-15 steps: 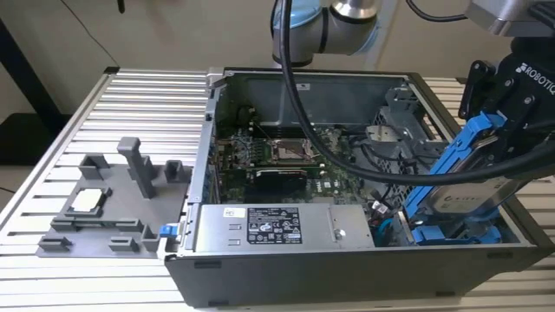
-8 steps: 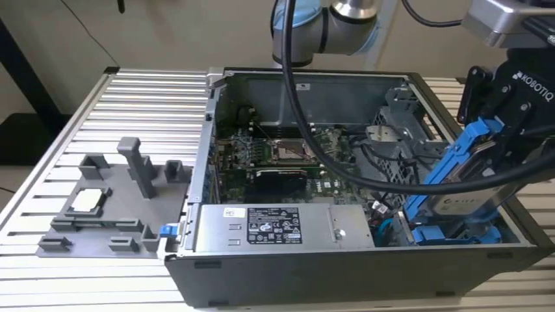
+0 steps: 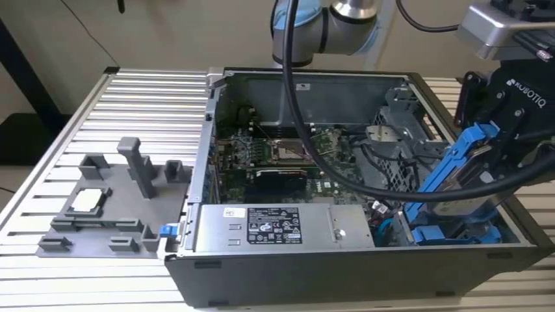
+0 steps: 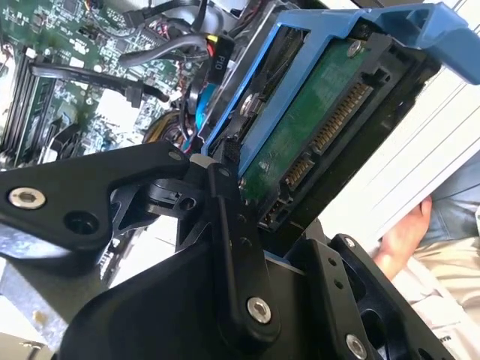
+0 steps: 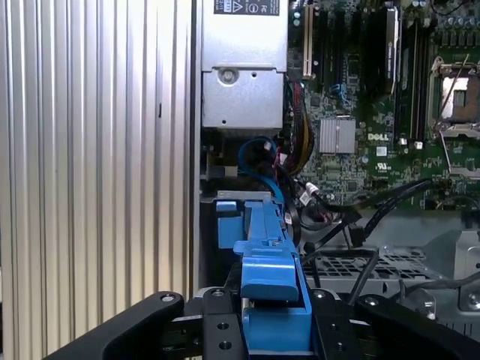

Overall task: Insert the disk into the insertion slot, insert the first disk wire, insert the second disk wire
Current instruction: 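Insert the disk into the insertion slot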

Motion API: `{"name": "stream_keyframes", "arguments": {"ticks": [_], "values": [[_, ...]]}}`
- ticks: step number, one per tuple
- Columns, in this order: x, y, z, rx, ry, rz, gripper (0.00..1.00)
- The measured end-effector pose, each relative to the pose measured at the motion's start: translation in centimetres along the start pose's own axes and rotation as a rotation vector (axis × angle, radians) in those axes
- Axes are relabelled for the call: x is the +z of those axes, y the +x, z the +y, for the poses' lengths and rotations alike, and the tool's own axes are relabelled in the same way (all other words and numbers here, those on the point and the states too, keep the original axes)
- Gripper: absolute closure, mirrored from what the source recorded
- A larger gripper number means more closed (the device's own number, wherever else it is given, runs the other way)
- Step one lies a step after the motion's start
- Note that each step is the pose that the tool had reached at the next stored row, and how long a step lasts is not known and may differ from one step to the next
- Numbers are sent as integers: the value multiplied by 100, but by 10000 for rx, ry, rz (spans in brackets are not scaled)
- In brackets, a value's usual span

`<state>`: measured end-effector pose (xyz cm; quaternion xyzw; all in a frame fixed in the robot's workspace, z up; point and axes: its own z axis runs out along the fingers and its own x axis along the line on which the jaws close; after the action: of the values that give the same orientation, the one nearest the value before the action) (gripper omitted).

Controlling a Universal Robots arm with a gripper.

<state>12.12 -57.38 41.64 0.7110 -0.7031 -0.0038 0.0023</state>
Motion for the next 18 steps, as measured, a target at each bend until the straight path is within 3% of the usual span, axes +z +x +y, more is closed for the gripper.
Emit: {"name": "stream_keyframes", "arguments": {"ticks": [13, 18], "values": [[108, -3, -19, -42, 5, 2, 67], [195, -3, -21, -44, 6, 2, 67]]}}
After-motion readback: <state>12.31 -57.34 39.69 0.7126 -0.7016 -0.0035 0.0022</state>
